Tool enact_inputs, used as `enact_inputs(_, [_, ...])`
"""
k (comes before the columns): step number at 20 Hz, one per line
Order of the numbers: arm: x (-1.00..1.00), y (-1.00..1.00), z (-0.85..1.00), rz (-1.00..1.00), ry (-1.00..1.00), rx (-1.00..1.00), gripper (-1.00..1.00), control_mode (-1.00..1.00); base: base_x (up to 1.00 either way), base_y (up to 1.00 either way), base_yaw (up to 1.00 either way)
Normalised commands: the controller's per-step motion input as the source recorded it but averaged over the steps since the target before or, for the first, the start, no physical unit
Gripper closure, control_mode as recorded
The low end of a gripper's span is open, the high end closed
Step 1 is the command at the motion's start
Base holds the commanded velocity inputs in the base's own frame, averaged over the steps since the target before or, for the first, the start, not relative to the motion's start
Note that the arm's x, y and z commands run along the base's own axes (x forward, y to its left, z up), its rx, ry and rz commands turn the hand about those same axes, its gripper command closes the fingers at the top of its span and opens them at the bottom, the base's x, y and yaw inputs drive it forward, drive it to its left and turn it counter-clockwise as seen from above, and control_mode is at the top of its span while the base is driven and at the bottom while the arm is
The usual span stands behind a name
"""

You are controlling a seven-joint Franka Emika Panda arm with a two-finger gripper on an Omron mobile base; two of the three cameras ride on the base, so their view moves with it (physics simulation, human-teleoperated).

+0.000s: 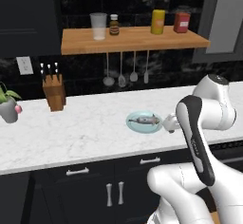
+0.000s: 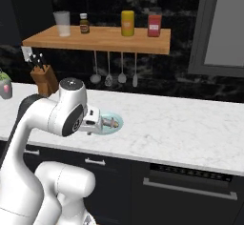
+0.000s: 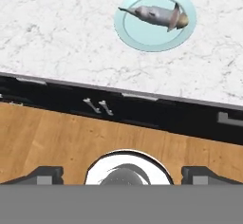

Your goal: Pick up the knife from the drawer and place it on the cutting board. Then place the meat from the plate to the cutting board.

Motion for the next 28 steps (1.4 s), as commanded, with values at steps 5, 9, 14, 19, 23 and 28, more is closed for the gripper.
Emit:
enact_inputs(5, [0.65,0.01,0.00,0.05,0.04,-0.10,-1.00,-1.00,0.00,0.00,0.00])
enact_inputs(9, [0.61,0.00,0.00,0.15,0.00,-0.12,-1.00,-1.00,0.00,0.00,0.00])
enact_inputs(14, [0.87,0.00,-0.06,0.31,0.01,0.00,-1.00,-1.00,0.00,0.00,0.00])
enact_inputs(19, [0.50,0.02,-0.13,0.43,0.00,-0.04,-1.00,-1.00,0.00,0.00,0.00])
enact_inputs(23, [0.38,0.00,-0.13,0.44,0.00,-0.11,-1.00,-1.00,0.00,0.00,0.00])
enact_inputs(28, [0.48,0.00,-0.27,0.10,0.03,-0.07,-1.00,-1.00,0.00,0.00,0.00])
